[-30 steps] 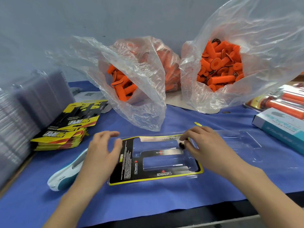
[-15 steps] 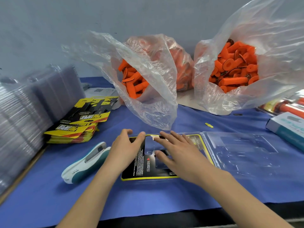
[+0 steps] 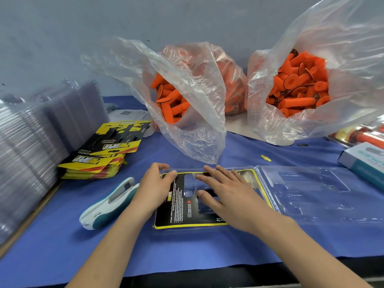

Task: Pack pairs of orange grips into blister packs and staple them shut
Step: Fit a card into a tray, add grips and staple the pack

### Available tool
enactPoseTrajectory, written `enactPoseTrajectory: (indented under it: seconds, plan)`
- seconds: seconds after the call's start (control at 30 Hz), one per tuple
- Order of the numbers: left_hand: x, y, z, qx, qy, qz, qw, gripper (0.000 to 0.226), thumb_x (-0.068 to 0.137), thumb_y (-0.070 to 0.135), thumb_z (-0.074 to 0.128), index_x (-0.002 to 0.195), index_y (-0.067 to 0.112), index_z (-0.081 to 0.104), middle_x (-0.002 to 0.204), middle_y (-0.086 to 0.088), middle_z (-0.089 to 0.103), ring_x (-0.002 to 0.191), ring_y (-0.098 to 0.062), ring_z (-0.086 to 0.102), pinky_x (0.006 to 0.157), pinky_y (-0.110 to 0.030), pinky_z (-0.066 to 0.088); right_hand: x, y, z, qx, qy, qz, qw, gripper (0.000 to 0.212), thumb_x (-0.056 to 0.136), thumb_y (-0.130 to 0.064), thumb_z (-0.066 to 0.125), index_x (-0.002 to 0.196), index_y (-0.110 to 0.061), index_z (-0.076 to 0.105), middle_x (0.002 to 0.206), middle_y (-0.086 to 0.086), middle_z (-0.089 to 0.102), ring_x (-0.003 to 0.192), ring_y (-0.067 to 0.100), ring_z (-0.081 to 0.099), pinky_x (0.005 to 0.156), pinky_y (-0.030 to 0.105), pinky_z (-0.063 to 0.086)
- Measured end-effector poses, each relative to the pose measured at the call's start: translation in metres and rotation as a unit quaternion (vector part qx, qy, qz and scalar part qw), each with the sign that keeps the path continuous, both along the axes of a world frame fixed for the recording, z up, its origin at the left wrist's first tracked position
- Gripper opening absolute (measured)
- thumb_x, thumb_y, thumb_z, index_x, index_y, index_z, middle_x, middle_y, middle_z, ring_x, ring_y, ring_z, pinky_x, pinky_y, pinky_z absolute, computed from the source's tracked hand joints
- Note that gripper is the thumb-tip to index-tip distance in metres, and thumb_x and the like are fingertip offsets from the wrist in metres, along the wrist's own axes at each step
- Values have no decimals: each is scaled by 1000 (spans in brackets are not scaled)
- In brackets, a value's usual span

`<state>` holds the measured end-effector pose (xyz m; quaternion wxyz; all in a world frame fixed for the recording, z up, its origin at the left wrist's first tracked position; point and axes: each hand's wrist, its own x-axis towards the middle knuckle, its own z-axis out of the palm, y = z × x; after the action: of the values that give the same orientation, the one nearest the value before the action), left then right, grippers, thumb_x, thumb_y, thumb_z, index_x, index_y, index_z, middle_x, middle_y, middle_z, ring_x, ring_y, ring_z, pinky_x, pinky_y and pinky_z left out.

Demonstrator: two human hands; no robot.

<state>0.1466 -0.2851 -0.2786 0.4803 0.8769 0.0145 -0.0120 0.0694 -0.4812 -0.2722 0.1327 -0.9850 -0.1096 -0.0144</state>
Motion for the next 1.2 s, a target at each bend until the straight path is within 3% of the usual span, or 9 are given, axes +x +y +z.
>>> enactPoseTrajectory:
  seconds: [0.1, 0.23, 0.37, 0.53, 0.67, 0.8, 0.97, 1.03, 1.2]
  plan:
    - [-3, 8, -1, -32, 13, 6, 999, 29, 100, 26, 54, 127, 17, 56, 105, 1, 67, 88, -13, 65, 75, -32, 50, 0, 0, 0, -1, -2, 0, 1000, 54, 100, -60, 23, 152, -44, 22, 164, -15, 8, 152, 14, 3, 122, 37, 1]
    - [-9, 19, 0, -28, 49, -8, 998, 27, 100, 31, 52, 86, 13, 68, 70, 7, 74, 64, -8, 65, 74, -37, 54, 1, 0, -1, 1, -3, -1, 1000, 54, 101, -59, 23, 152, -43, 21, 164, -15, 8, 152, 14, 3, 122, 37, 0]
    - [-19, 16, 1, 106, 1, -20, 994, 29, 100, 43, 48, 88, 20, 60, 83, 5, 71, 80, -13, 67, 72, -33, 49, 1, 1, -2, 6, -8, -3, 1000, 54, 101, -59, 24, 152, -43, 22, 164, -14, 9, 152, 14, 4, 122, 38, 2]
    - [-23, 14, 5, 139, -10, -19, 990, 29, 102, 42, 44, 95, 17, 57, 91, 1, 68, 89, -20, 64, 78, -38, 48, 1, -2, 1, 35, -12, -1, 999, 50, 101, -56, 30, 149, -45, 29, 163, -12, 16, 151, 13, 9, 122, 34, 9]
    - [-21, 18, 4, 128, -5, -18, 992, 28, 102, 41, 45, 94, 17, 57, 91, 0, 69, 87, -19, 65, 80, -39, 51, -6, -12, 3, 43, -46, -51, 997, 42, 100, -50, 34, 140, -40, 44, 146, -7, 34, 135, 17, 33, 105, 30, 31]
    - [-21, 19, 3, 127, -8, -21, 992, 27, 101, 41, 46, 92, 18, 57, 90, 1, 69, 85, -19, 65, 79, -39, 51, -13, -22, 3, 7, -63, -80, 995, 39, 102, -47, 29, 135, -36, 46, 129, -8, 40, 122, 17, 40, 85, 31, 41]
    - [-21, 19, 4, 128, -7, -25, 991, 27, 101, 41, 47, 94, 18, 57, 92, -1, 69, 85, -20, 66, 79, -40, 51, -16, -41, 6, -54, -87, -68, 992, 37, 103, -20, 35, 138, -30, 44, 131, -6, 44, 112, 20, 47, 83, 30, 38]
    - [-21, 19, 4, 127, -7, -27, 992, 27, 102, 41, 46, 93, 18, 57, 91, -1, 70, 85, -21, 66, 80, -41, 52, -18, -46, 7, -64, -95, -65, 991, 38, 102, -19, 36, 138, -31, 44, 130, -7, 47, 113, 20, 49, 84, 29, 33]
    - [-20, 20, 3, 120, -9, -21, 992, 26, 102, 39, 46, 89, 18, 56, 87, 0, 68, 80, -17, 65, 68, -34, 47, -24, -70, 13, 51, -72, -53, 995, 33, 105, -20, 39, 129, -29, 59, 121, -11, 57, 113, 16, 51, 94, 20, 33]
